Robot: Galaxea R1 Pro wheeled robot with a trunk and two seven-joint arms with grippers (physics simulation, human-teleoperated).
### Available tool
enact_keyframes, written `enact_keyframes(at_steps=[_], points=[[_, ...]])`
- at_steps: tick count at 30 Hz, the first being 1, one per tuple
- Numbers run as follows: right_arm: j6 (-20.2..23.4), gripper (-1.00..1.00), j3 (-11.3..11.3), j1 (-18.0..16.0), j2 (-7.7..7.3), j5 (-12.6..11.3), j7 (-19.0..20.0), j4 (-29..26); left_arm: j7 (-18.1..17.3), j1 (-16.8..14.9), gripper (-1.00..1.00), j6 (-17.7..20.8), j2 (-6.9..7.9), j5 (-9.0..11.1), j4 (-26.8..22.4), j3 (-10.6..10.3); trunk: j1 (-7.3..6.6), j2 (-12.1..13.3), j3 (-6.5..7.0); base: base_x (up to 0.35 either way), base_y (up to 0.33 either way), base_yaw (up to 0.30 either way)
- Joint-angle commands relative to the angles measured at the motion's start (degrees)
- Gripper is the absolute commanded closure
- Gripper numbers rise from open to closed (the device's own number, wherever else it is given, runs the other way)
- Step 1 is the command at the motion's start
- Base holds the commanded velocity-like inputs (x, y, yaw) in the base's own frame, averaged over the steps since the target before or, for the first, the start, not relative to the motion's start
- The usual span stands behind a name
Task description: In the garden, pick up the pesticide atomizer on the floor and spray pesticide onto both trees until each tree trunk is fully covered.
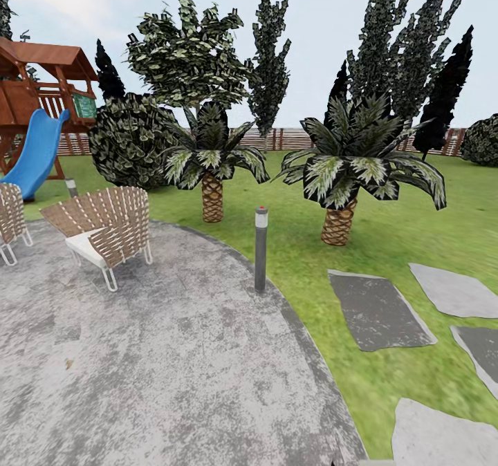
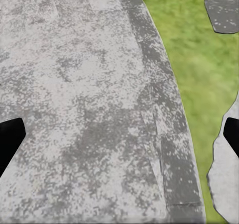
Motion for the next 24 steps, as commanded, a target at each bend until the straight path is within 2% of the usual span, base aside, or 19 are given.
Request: enact_keyframes(at_steps=[1,8,21,24], points=[[-0.19,-1.00,0.05,-0.05,-0.01,0.04,0.03,0.21,-0.18,0.19,-1.00,-0.45,0.21,0.58,0.28,0.00,0.00,-0.03,-0.06,0.000,0.000,0.000],[-0.21,-1.00,0.12,-0.06,-0.01,0.06,0.03,0.43,-0.41,0.37,-1.00,-0.82,0.47,0.36,0.58,-0.22,0.00,-0.03,0.03,0.000,0.000,-0.084],[-0.12,-1.00,-0.21,-0.06,0.03,-0.06,-0.32,0.56,-0.44,0.31,-1.00,-0.90,0.65,0.06,0.53,-0.20,0.00,-0.03,0.05,0.000,0.000,-0.270],[-0.12,-1.00,-0.24,-0.06,0.02,-0.07,-0.37,0.56,-0.44,0.31,-1.00,-0.90,0.64,0.05,0.53,-0.23,0.65,-1.23,-0.54,0.000,0.000,-0.283]])
